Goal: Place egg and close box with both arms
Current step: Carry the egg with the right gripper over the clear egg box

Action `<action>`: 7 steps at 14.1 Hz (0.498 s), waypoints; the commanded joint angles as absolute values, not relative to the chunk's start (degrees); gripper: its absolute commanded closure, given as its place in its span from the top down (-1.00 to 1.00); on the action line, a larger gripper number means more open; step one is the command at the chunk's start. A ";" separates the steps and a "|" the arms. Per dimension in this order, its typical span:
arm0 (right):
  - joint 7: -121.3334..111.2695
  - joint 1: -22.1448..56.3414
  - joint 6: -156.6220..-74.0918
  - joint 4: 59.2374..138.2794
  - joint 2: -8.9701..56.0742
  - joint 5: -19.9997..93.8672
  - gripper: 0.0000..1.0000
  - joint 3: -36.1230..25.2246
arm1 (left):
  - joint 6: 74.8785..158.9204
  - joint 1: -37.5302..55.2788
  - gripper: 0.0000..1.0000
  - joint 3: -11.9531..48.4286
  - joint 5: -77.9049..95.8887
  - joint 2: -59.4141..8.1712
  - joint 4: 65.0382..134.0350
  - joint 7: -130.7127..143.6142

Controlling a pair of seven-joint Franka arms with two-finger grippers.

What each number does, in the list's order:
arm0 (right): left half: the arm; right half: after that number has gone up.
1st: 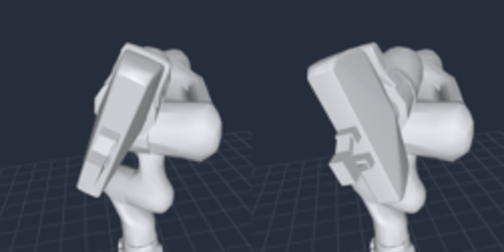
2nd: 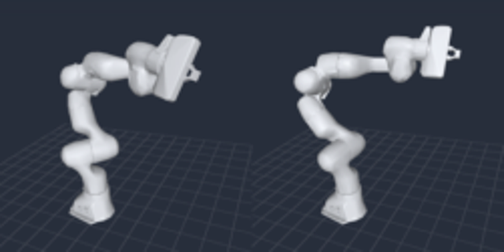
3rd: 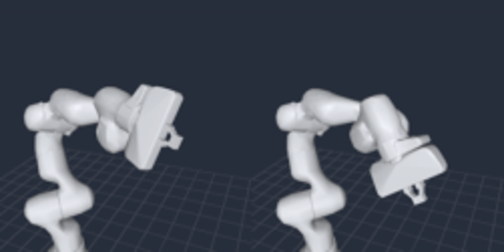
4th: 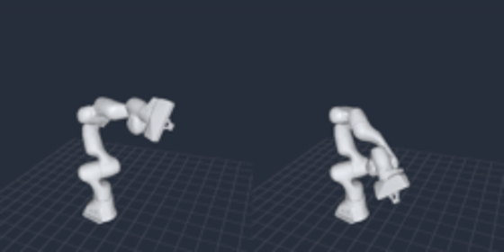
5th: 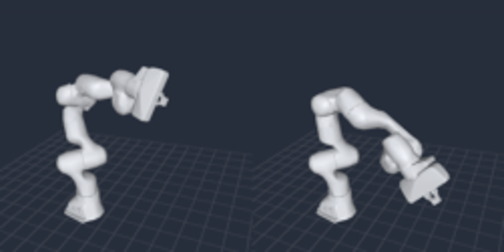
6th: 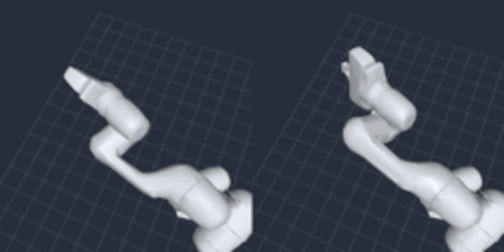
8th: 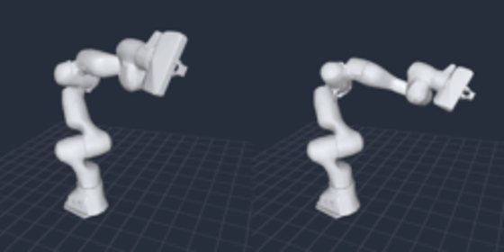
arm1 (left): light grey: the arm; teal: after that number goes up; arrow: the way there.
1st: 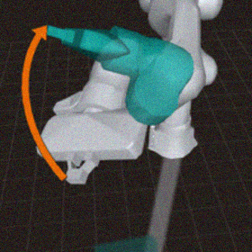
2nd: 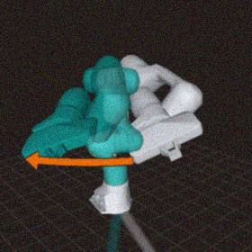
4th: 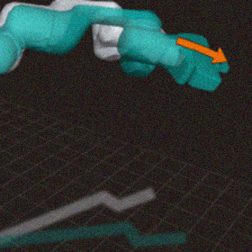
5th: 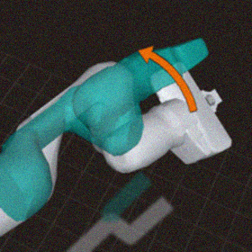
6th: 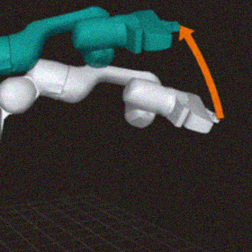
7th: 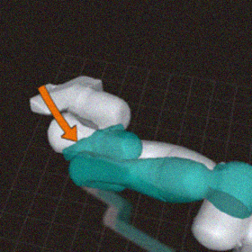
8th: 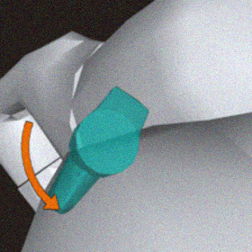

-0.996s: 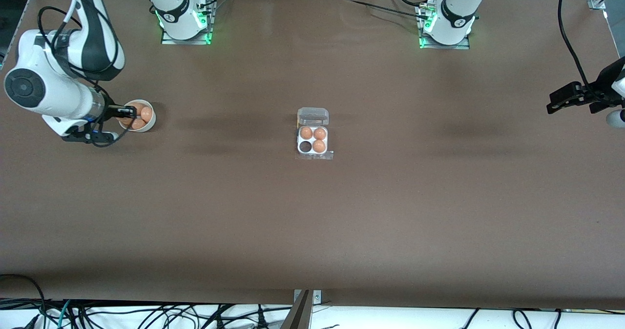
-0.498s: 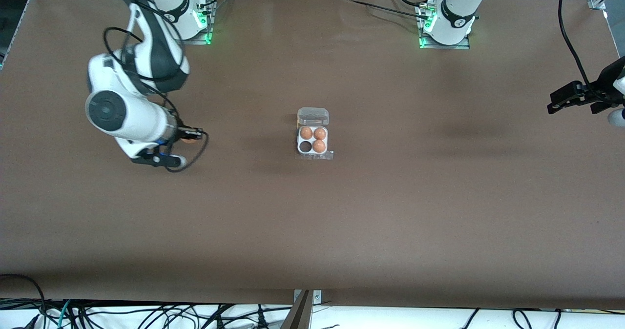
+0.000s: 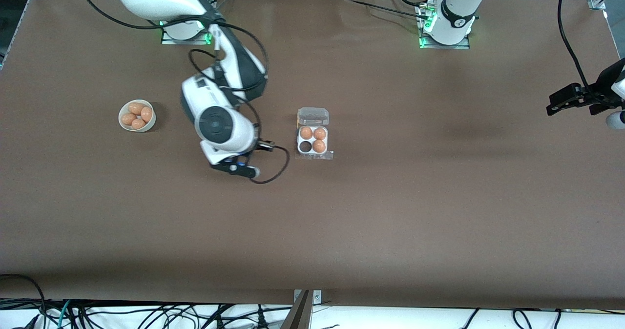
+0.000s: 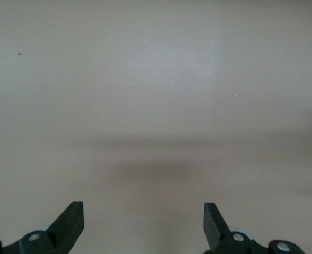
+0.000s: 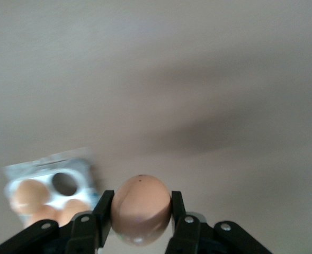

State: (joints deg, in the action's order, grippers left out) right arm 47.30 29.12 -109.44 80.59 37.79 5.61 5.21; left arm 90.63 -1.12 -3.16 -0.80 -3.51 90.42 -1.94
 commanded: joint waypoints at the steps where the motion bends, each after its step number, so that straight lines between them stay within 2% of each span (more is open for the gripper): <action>1: 51.58 31.54 -113.01 77.17 40.95 8.34 -0.46 4.83 | 90.18 -1.40 1.00 -3.34 -0.79 -4.22 88.86 -3.25; 7: 58.44 36.82 -124.18 77.17 45.87 11.07 -0.46 4.75 | 90.18 -1.49 1.00 -3.34 -0.70 -4.22 88.68 -3.25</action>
